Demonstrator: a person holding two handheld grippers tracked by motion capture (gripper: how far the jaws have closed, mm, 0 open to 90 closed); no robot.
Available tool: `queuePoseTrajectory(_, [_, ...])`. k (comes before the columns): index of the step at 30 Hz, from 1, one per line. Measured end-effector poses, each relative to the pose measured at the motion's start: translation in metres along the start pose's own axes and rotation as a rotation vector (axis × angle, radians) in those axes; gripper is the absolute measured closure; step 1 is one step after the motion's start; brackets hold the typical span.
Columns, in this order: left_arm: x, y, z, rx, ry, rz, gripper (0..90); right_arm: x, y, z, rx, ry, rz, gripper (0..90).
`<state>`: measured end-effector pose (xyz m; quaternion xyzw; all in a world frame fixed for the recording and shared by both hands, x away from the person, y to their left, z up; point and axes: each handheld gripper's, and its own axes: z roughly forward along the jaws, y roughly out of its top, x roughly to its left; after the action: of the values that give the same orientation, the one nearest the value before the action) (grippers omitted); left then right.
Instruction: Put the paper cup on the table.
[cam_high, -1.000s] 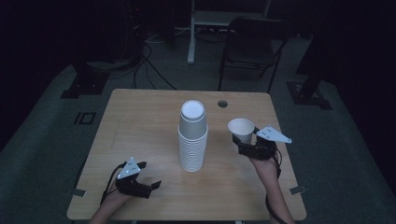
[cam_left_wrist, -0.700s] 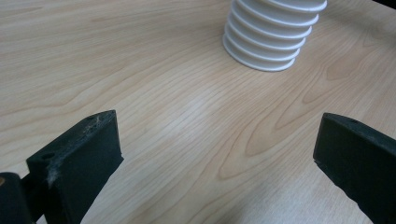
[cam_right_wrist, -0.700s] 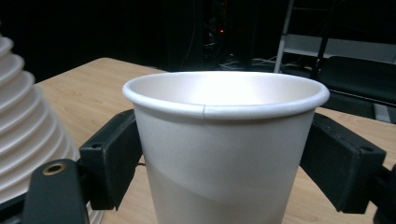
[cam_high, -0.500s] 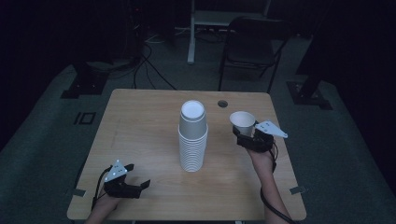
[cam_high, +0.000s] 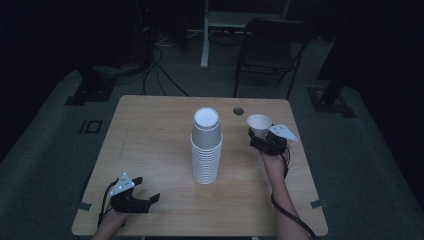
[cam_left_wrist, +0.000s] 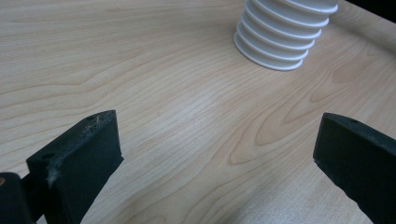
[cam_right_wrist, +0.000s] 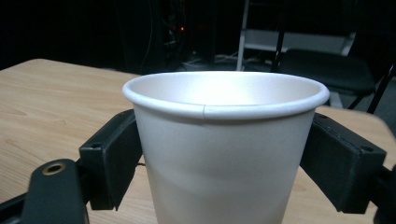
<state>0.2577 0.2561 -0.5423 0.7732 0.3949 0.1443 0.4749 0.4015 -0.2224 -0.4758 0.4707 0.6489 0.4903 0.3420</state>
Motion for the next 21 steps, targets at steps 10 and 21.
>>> queuePoseTrajectory(10, [0.001, 0.001, -0.002, -0.021, -0.005, -0.021, 1.1, -0.002, -0.015, 0.020, 0.029, -0.002, 0.010, 17.2])
queuePoseTrajectory(21, [0.001, 0.001, -0.003, -0.022, -0.012, -0.022, 1.1, -0.003, -0.032, 0.033, 0.089, -0.009, -0.003, 16.1])
